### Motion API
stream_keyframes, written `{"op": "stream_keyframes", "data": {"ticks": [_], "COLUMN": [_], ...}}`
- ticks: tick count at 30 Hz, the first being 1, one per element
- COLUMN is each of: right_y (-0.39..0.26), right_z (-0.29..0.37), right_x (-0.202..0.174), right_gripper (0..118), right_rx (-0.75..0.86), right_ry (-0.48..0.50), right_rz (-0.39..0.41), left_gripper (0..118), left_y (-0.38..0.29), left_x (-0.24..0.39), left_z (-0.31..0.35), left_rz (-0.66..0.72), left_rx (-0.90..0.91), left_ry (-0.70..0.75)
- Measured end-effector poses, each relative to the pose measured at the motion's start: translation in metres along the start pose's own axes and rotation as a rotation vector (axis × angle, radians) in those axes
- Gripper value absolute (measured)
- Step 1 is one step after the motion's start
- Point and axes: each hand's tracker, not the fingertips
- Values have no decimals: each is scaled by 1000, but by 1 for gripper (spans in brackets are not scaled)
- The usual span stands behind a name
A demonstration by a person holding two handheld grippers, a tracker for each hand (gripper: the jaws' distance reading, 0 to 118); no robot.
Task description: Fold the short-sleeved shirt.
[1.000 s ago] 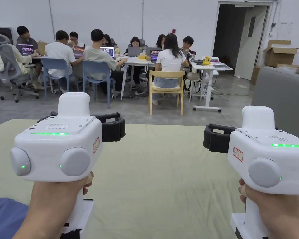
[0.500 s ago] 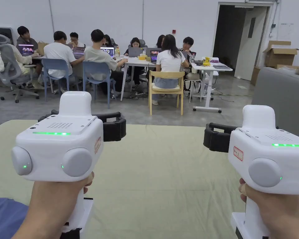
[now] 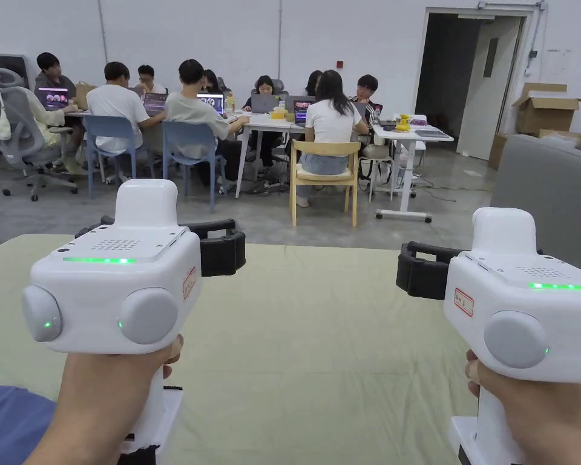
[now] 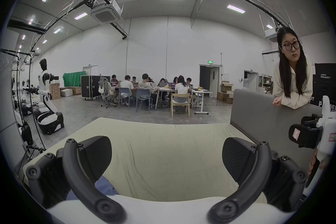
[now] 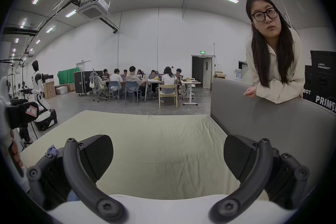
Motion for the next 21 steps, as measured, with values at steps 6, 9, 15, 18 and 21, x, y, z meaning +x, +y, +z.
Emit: {"op": "stream_keyframes", "data": {"ticks": [6, 9, 15, 18, 21], "right_y": [0, 0, 0, 0, 1], "right_z": [1, 1, 2, 2, 3], "right_x": [-1, 0, -1, -1, 0], "right_gripper": [118, 118, 118, 118, 118], "right_rx": [3, 2, 0, 2, 4], "right_ry": [5, 6, 4, 6, 10], "right_rz": [1, -2, -1, 0, -1], "left_gripper": [118, 118, 118, 118, 118], "left_y": [1, 1, 1, 1, 1], "left_x": [0, 0, 1, 1, 2], "left_z": [1, 2, 3, 2, 2], "left_rz": [-3, -4, -4, -2, -6], "left_rx": [3, 6, 6, 1, 1], "left_ry": [2, 3, 0, -4, 1]}}
